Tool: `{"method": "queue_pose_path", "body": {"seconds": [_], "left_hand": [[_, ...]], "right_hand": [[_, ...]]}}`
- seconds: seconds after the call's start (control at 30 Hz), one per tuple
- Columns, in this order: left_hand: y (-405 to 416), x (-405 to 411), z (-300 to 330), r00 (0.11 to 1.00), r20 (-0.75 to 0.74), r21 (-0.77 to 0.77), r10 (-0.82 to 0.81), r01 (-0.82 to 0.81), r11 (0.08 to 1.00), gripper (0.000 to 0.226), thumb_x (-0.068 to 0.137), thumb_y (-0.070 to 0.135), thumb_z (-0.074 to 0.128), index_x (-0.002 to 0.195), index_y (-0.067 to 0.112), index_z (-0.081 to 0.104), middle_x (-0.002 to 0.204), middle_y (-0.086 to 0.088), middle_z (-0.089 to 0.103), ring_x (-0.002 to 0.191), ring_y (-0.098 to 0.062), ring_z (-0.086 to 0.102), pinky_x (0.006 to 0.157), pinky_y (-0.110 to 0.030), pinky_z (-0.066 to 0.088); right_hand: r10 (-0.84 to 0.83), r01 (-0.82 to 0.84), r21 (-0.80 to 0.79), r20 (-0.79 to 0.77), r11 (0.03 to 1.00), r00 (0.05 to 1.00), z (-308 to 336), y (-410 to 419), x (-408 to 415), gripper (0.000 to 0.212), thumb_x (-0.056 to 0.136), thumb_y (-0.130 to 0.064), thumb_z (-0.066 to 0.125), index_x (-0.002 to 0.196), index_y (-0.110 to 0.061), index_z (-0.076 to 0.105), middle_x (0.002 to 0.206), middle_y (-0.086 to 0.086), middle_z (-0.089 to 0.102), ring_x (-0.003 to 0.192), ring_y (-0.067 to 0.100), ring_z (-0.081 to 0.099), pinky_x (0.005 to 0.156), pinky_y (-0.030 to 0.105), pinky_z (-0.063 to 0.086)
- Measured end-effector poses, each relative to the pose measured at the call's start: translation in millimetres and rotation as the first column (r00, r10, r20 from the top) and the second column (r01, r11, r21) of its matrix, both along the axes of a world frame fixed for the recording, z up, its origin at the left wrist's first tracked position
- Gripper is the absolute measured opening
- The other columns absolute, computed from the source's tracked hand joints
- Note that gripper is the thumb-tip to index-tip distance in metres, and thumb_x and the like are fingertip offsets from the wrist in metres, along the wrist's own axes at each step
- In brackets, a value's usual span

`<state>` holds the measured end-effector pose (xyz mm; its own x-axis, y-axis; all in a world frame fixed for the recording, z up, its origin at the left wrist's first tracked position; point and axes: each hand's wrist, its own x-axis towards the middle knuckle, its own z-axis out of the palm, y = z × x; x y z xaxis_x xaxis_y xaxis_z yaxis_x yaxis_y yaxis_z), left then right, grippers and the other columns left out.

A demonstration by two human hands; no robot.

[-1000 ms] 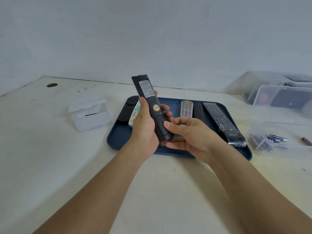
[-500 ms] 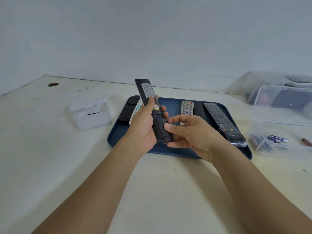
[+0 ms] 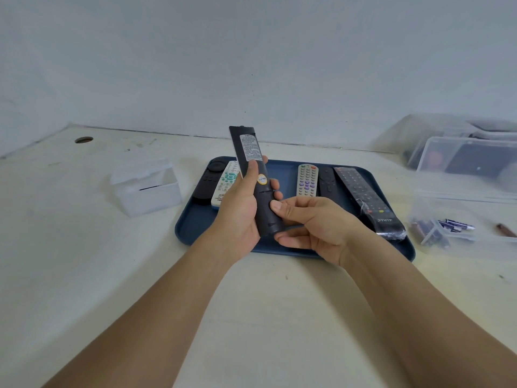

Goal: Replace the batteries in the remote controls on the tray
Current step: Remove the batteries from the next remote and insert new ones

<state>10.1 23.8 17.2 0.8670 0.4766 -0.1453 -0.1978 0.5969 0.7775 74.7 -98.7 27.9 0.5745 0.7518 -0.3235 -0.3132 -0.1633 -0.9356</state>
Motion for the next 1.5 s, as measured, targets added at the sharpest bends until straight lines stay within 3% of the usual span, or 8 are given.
{"method": "queue_pose_path", "body": {"seconds": [0.23, 0.47, 0.8, 0.97, 1.13, 1.27, 1.4, 1.5], "left_hand": [[2.2, 0.0, -0.5, 0.999, 0.039, -0.101, -0.009, 0.012, 0.995, 0.036, 0.104, 0.041, 0.047, 0.134, 0.021, 0.054, 0.079, -0.004, 0.056, 0.066, -0.014, 0.052, 0.061, -0.025, 0.052], [4.4, -1.8, 10.4, 0.997, 0.074, -0.044, 0.005, -0.002, 0.999, 0.045, 0.097, -0.003, 0.055, 0.136, 0.02, 0.05, 0.078, -0.003, 0.059, 0.058, -0.013, 0.068, 0.057, -0.032, 0.059], [8.2, -1.2, 9.1, 0.998, 0.013, -0.226, 0.069, -0.064, 0.972, 0.018, 0.102, 0.026, 0.056, 0.098, 0.009, 0.053, 0.07, -0.003, 0.05, 0.057, -0.012, 0.05, 0.056, -0.024, 0.05], [3.8, 1.3, 8.7, 0.997, 0.021, -0.303, 0.07, -0.061, 0.951, 0.029, 0.101, 0.038, 0.054, 0.114, 0.013, 0.05, 0.072, -0.002, 0.049, 0.063, -0.01, 0.048, 0.059, -0.022, 0.045], [15.3, 5.2, 8.3, 0.95, -0.105, -0.098, 0.295, -0.306, 0.947, 0.041, 0.102, 0.044, 0.053, 0.127, 0.012, 0.052, 0.091, -0.007, 0.053, 0.076, -0.018, 0.058, 0.063, -0.034, 0.055], [13.1, 7.8, 1.0, 0.962, -0.116, 0.092, 0.249, -0.239, 0.967, 0.05, 0.099, 0.047, 0.053, 0.143, 0.023, 0.046, 0.11, -0.012, 0.061, 0.084, -0.022, 0.064, 0.069, -0.036, 0.058], [14.2, 7.0, 1.5, 0.989, -0.073, 0.356, 0.126, -0.092, 0.93, 0.032, 0.103, 0.032, 0.05, 0.133, 0.023, 0.058, 0.112, -0.002, 0.069, 0.097, -0.02, 0.067, 0.084, -0.037, 0.055], [21.7, 4.0, -3.0, 0.953, -0.125, 0.735, 0.276, -0.098, 0.671, 0.034, 0.1, 0.016, 0.055, 0.133, 0.022, 0.061, 0.112, 0.009, 0.069, 0.103, -0.009, 0.066, 0.088, -0.018, 0.049]], "right_hand": [[-0.117, 0.113, 0.056, 0.076, 0.992, 0.99, -6.3, 7.4, -4.7, 0.027, 0.083, -0.026, 0.079, 0.097, -0.006, 0.067, 0.07, 0.005, 0.067, 0.045, 0.011, 0.056, 0.045, 0.02, 0.051], [-0.176, 0.14, 0.153, 0.255, 0.978, 0.951, -2.9, 10.9, -2.2, 0.036, 0.088, -0.029, 0.074, 0.109, -0.004, 0.06, 0.065, 0.006, 0.064, 0.044, 0.015, 0.055, 0.041, 0.024, 0.048], [-0.018, -0.054, 0.16, 0.418, 0.986, 0.908, -6.6, 9.4, 1.7, 0.041, 0.075, -0.014, 0.084, 0.11, -0.014, 0.064, 0.067, 0.015, 0.06, 0.053, 0.022, 0.062, 0.045, 0.029, 0.052], [-0.034, -0.04, 0.152, 0.453, 0.988, 0.891, -5.1, 6.7, 4.7, 0.039, 0.067, -0.02, 0.087, 0.099, -0.011, 0.066, 0.062, 0.014, 0.064, 0.047, 0.022, 0.061, 0.045, 0.03, 0.052], [-0.064, 0.074, 0.031, 0.865, 0.997, 0.498, -7.8, 7.9, -2.7, 0.043, 0.073, -0.054, 0.081, 0.109, -0.035, 0.067, 0.095, -0.013, 0.068, 0.069, 0.008, 0.066, 0.064, 0.021, 0.054], [0.01, 0.067, -0.033, 0.949, 0.997, 0.316, -16.1, 16.2, -10.7, 0.026, 0.09, -0.032, 0.069, 0.113, -0.021, 0.066, 0.086, -0.011, 0.07, 0.07, 0.008, 0.064, 0.07, 0.034, 0.056], [-0.171, 0.12, 0.14, 0.451, 0.983, 0.876, -11.7, 22.6, -8.7, 0.013, 0.096, -0.007, 0.061, 0.102, -0.011, 0.072, 0.083, 0.006, 0.077, 0.064, 0.017, 0.071, 0.069, 0.035, 0.063], [-0.239, 0.238, 0.235, -0.028, 0.942, 0.971, -8.2, 22.7, -5.0, 0.016, 0.097, -0.005, 0.061, 0.106, 0.004, 0.071, 0.096, 0.015, 0.076, 0.079, 0.021, 0.074, 0.074, 0.026, 0.061]]}}
